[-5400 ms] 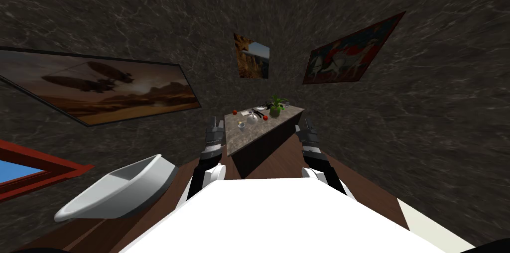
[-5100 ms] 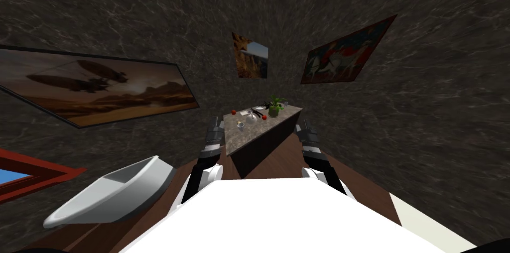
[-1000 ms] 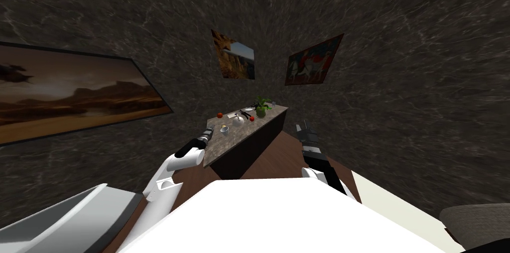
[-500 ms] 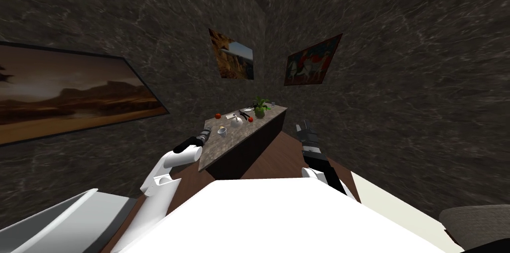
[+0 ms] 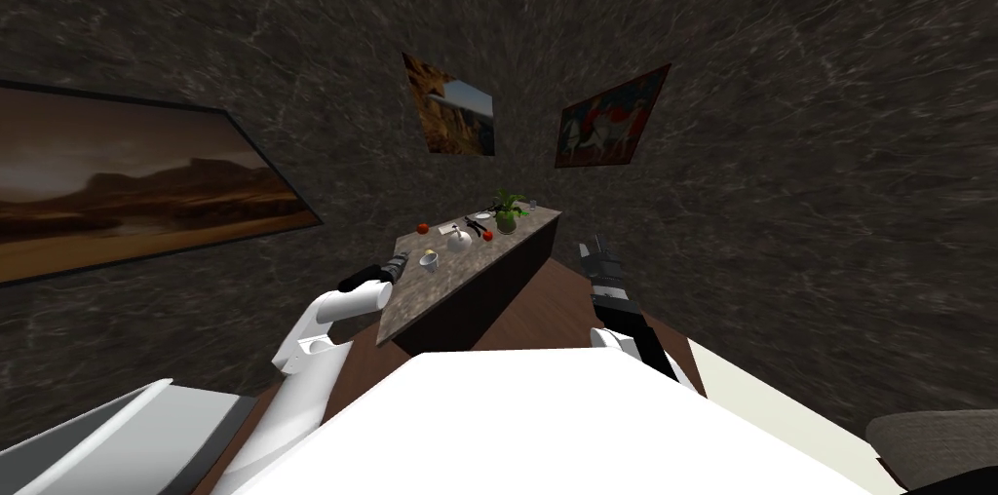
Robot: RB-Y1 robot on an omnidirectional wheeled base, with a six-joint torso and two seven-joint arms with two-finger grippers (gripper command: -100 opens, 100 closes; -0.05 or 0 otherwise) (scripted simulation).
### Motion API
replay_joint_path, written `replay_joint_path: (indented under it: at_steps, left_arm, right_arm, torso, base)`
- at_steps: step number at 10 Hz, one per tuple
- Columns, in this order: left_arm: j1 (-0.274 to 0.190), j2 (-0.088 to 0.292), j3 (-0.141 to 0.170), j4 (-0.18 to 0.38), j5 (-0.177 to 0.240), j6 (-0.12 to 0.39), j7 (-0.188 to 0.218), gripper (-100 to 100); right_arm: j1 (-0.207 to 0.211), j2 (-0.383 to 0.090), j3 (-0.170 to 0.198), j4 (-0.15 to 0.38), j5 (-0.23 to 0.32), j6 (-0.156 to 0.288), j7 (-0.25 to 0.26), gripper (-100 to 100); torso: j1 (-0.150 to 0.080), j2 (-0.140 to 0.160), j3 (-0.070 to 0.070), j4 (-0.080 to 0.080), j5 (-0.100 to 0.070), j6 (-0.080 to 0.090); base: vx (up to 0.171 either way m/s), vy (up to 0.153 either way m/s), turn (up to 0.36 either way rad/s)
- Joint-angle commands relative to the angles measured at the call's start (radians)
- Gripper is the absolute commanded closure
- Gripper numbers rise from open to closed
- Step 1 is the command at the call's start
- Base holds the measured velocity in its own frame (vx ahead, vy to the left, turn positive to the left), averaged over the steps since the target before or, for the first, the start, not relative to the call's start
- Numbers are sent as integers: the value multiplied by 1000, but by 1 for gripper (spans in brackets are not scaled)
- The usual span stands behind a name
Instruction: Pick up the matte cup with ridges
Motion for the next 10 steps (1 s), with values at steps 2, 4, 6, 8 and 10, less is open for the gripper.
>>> replay_joint_path:
  at_steps: [2, 4, 6, 8, 10]
  left_arm:
    - [-32, 17, 28, 26, -1, 76, -17, -100]
    - [-32, 17, 28, 26, -1, 121, -17, -100]
    - [-57, 31, 52, 48, -1, 181, -32, -100]
    - [-83, 45, 75, 71, -3, 228, -48, -100]
    - [-107, 58, 98, 94, -4, 286, -63, -100]
  right_arm:
    - [0, 0, 0, 0, 0, 0, 0, 0]
    - [0, 0, 0, 0, 0, 0, 0, 0]
    - [0, 0, 0, 0, 0, 0, 0, 0]
    - [0, 0, 0, 0, 0, 0, 0, 0]
    - [0, 0, 0, 0, 0, 0, 0, 0]
  torso:
    - [1, 1, 1, 0, 0, 0]
    - [0, 0, 0, 0, 0, 0]
    - [1, 0, 0, 0, 0, 0]
    - [2, 1, 1, 0, 0, 0]
    - [0, 0, 0, 0, 0, 0]
  base:
    - [33, -33, -4]
    - [39, -34, 2]
    - [57, -35, -3]
    - [41, -26, 0]
    - [67, -52, 3]
